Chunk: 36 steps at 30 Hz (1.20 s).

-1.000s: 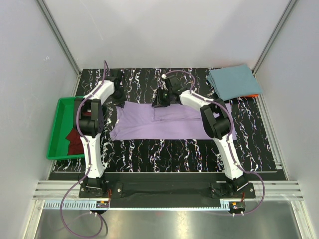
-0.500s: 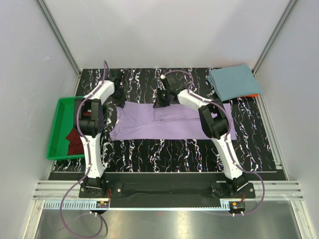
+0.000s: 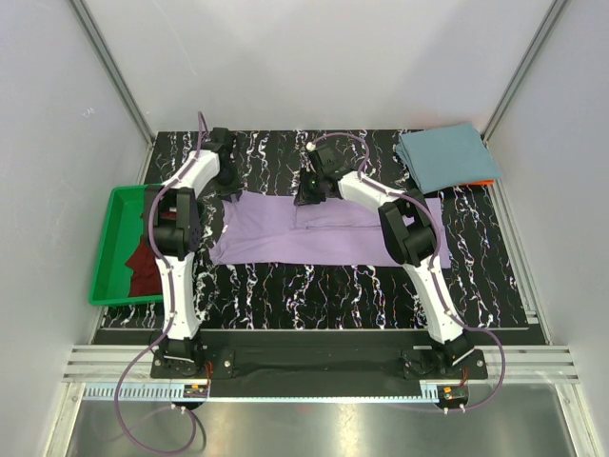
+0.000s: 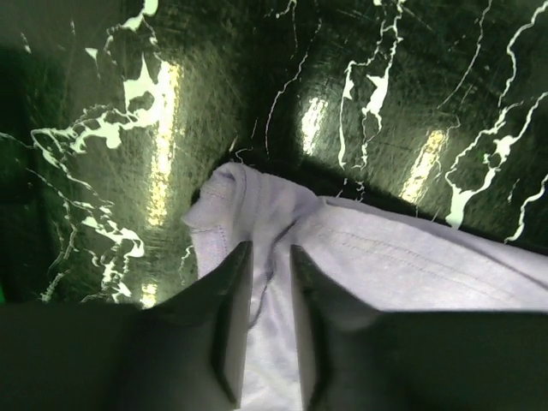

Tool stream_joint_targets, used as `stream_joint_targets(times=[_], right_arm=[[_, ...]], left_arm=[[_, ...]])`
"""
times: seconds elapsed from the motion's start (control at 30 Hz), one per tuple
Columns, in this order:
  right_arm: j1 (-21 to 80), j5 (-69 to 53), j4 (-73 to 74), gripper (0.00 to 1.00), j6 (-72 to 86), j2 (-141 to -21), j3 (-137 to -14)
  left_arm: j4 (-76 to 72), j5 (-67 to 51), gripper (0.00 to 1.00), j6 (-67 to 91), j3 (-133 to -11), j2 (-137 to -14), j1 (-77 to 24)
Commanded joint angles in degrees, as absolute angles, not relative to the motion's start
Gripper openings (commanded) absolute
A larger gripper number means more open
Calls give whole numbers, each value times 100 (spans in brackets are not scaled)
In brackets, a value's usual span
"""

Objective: Fold and stack the t-shirts
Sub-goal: Fold the tshirt

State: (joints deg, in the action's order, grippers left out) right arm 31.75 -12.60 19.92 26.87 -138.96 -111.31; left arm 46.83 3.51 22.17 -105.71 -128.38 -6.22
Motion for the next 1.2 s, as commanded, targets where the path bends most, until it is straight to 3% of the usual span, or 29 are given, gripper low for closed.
stream_joint_targets(times=[0.0, 0.1, 0.33, 0.47, 0.7, 0.93, 1.17], right_arm=[[3217, -1256, 1925, 27, 2654, -13431, -11119], [3217, -1257, 1828, 32, 2654, -13045, -10837], [3129, -1064, 2443, 34, 2514, -12437, -10609], [3041, -932, 2470, 34, 2470, -11981, -10152], [2822, -993, 2294, 34, 2584, -10909, -9045], [2523, -914, 2311, 34, 2566, -10205, -8307], [1908, -590, 2434, 34, 2566, -9853, -7858]], left_arm=[[4702, 501, 37, 2215, -10837, -12561, -615], [4737, 694, 44, 2075, -10767, -12130, -615], [4677, 747, 44, 2170, -9696, -10961, -817], [4184, 352, 40, 2452, -8292, -10354, -1246], [3744, 237, 36, 2935, -7190, -10502, -1591], [4025, 914, 39, 2953, -7777, -11468, -1372], [4640, 1063, 40, 2672, -9953, -12576, -1187]])
